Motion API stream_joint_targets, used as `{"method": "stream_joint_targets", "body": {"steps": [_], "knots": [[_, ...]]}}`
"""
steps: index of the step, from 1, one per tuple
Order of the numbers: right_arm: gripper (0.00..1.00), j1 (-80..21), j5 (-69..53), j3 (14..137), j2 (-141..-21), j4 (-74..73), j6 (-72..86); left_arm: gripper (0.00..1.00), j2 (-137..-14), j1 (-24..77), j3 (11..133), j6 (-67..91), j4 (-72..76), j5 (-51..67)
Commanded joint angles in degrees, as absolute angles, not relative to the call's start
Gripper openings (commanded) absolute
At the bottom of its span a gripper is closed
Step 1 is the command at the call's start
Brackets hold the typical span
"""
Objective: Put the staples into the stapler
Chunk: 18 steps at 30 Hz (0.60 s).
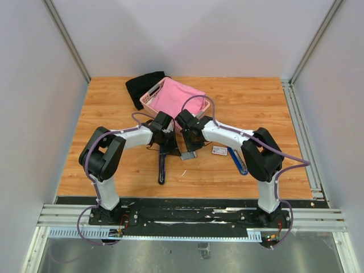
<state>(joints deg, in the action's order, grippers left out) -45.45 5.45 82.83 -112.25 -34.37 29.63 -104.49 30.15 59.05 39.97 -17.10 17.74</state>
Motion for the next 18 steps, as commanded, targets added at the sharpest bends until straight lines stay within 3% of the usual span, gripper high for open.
{"method": "stream_joint_targets", "body": {"steps": [1,18], "knots": [[0.2,-46.87,6.78,82.05,-113.18,-33.38,28.24,0.04,-104.91,31.03,57.08,39.29,-18.72,15.13],[0.21,-48.35,9.9,81.09,-116.02,-34.21,26.15,0.03,-103.78,31.12,57.22,39.37,-18.63,15.16]]}}
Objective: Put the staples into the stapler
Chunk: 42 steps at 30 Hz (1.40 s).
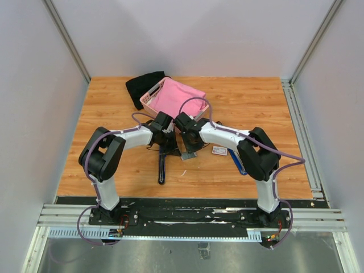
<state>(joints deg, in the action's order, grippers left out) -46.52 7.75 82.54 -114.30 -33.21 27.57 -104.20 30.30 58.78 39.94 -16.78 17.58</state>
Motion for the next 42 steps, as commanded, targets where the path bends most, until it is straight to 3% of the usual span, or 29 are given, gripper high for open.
{"method": "stream_joint_targets", "body": {"steps": [1,15,27,42], "knots": [[0.21,-48.63,11.05,81.23,-116.04,-34.57,25.86,0.03,-103.69,31.11,57.19,39.46,-18.63,15.08],[0.21,-51.59,22.19,84.39,-117.15,-41.28,26.37,0.03,-102.54,31.11,57.04,39.79,-18.54,14.41],[0.22,-51.38,13.65,84.64,-118.3,-37.68,25.13,0.03,-102.14,31.11,56.95,39.81,-17.94,15.12],[0.22,-48.96,13.39,84.21,-119.53,-41.15,28.66,0.03,-101.89,31.12,57.29,39.64,-17.84,15.11]]}}
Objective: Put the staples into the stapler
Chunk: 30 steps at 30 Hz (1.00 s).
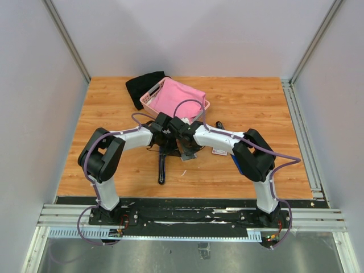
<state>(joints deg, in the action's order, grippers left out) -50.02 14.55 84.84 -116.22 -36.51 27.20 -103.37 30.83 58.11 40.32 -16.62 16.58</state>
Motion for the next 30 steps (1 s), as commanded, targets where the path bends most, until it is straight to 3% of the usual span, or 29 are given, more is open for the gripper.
{"method": "stream_joint_targets", "body": {"steps": [1,19,30], "knots": [[0.23,-48.96,13.36,84.18,-119.4,-41.21,28.65,0.03,-101.87,31.11,57.37,39.6,-17.84,15.12],[0.3,-49.07,11.35,82.69,-115.58,-38.15,27.54,0.04,-101.8,31.11,57.57,39.62,-17.92,15.08],[0.28,-49.04,12.77,82.52,-110.22,-37.53,28.1,0.04,-101.47,31.11,57.35,39.8,-17.93,14.94]]}}
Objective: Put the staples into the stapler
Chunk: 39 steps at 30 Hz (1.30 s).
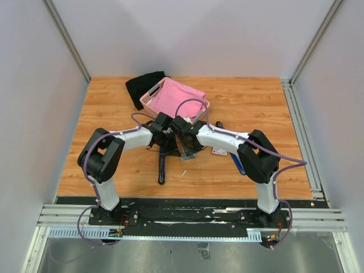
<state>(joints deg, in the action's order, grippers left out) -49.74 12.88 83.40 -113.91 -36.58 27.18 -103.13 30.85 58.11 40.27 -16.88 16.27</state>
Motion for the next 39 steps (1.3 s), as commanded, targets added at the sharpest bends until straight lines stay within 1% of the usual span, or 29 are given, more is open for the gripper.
{"method": "stream_joint_targets", "body": {"steps": [1,17,22,39], "knots": [[0.28,-49.04,12.89,82.29,-109.94,-37.42,28.18,0.04,-101.5,31.11,57.34,39.81,-17.93,14.94],[0.25,-49.11,12.5,83.15,-113.14,-36.14,27.32,0.05,-101.34,31.2,57.2,39.81,-17.84,15.37],[0.24,-49.13,12.72,84.47,-116.0,-35.83,26.49,0.06,-101.34,31.2,57.35,39.7,-17.89,15.38],[0.25,-49.18,13.11,87.42,-119.23,-35.81,25.81,0.06,-101.59,31.2,57.99,39.28,-18.28,15.44]]}}
